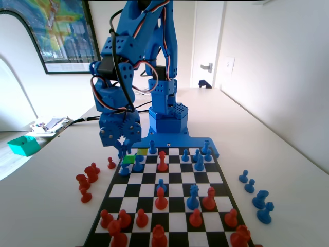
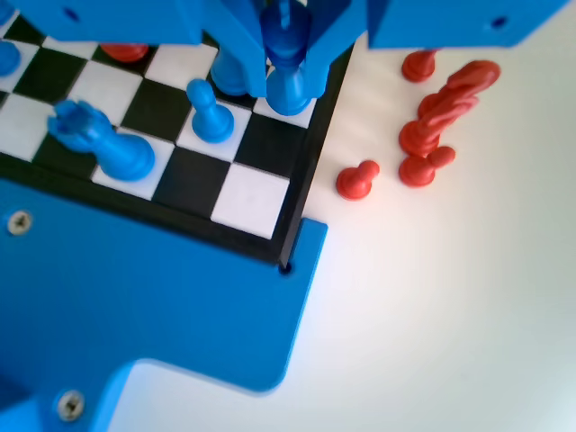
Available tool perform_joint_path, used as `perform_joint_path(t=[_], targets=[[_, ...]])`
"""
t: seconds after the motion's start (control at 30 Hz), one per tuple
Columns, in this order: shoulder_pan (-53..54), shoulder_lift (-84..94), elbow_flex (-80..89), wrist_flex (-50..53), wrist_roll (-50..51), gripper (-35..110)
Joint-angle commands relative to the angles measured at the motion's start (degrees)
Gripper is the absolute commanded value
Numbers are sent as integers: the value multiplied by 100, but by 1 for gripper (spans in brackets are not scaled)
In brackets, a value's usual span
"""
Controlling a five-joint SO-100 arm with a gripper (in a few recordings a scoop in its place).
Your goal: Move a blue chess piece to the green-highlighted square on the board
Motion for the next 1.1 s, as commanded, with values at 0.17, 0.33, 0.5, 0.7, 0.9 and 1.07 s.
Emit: perform_joint_path(t=[0.17,0.33,0.5,0.7,0.9,1.07], targets=[[281,264,281,132,-633,1],[343,272,62,527,-747,1],[334,272,-448,1257,-694,1],[369,272,-879,1802,-703,1],[413,255,-993,1986,-800,1],[431,220,-984,1978,-773,1]])
